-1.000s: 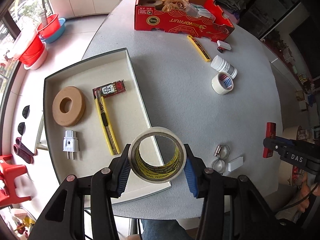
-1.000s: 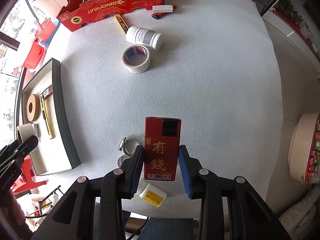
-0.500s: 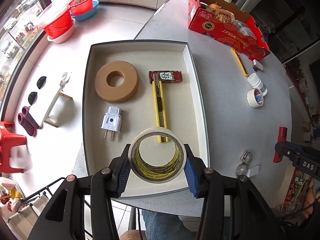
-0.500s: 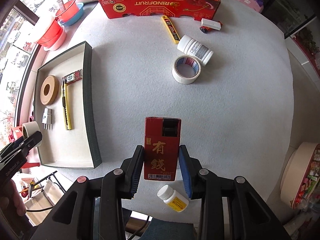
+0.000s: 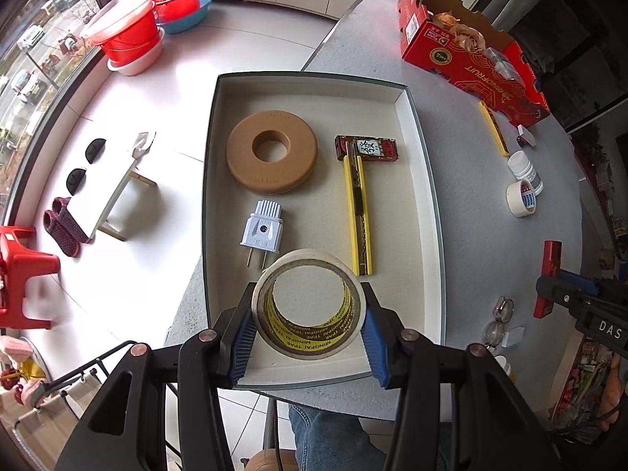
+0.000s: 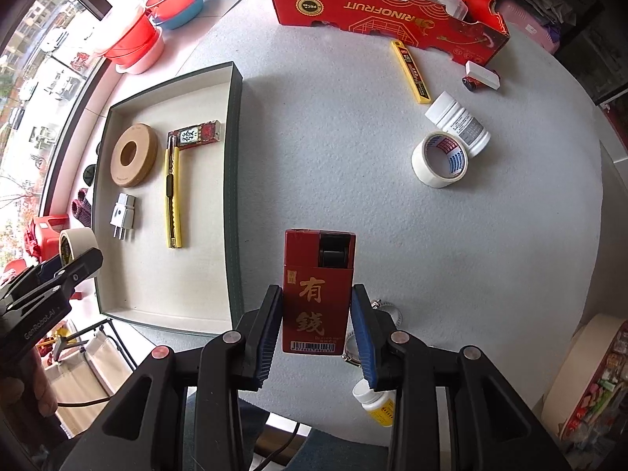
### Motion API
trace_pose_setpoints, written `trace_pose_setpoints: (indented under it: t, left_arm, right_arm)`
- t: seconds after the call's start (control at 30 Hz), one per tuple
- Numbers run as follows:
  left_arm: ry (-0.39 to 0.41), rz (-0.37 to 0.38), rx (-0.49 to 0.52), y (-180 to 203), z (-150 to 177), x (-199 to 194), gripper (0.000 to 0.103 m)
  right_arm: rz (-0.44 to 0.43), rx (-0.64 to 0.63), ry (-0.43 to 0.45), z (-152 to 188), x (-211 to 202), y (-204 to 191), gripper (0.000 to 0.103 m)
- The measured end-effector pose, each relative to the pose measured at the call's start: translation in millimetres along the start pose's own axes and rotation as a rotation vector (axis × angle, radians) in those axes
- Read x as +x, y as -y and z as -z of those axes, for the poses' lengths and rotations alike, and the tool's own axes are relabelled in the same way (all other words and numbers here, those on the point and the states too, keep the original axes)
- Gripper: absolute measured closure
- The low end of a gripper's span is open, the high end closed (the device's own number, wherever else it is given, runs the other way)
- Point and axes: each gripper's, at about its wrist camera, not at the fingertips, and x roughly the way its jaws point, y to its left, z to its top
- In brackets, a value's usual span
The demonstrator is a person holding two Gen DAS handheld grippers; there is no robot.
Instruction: Organize rigid objects
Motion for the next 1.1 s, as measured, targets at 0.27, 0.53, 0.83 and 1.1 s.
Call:
trace_pose_setpoints:
  t: [0.27,0.53,0.83,1.1]
  left_arm:
    - [-0.014,-0.016,-0.002,-9,3,3,0.051]
    - [-0.018,-0.032,-0.037,-24,2,3,0.051]
    - [-0.053,-0.042,-0.029,-24,-3,17,0.051]
    - [-0.063,-0.038,0.026,-8,-17,29,0.051]
  right_arm:
    - [-0.030,-0.055,-0.005,-8,4,-29,0.066]
    - [-0.067,-0.101,-0.012,-16,9,-52,0.066]
    - [-0.139,-0.155,-0.057,-22,27,-87,0.066]
    - [-0.166,-0.168,-0.097,-24,46,-108,0.066]
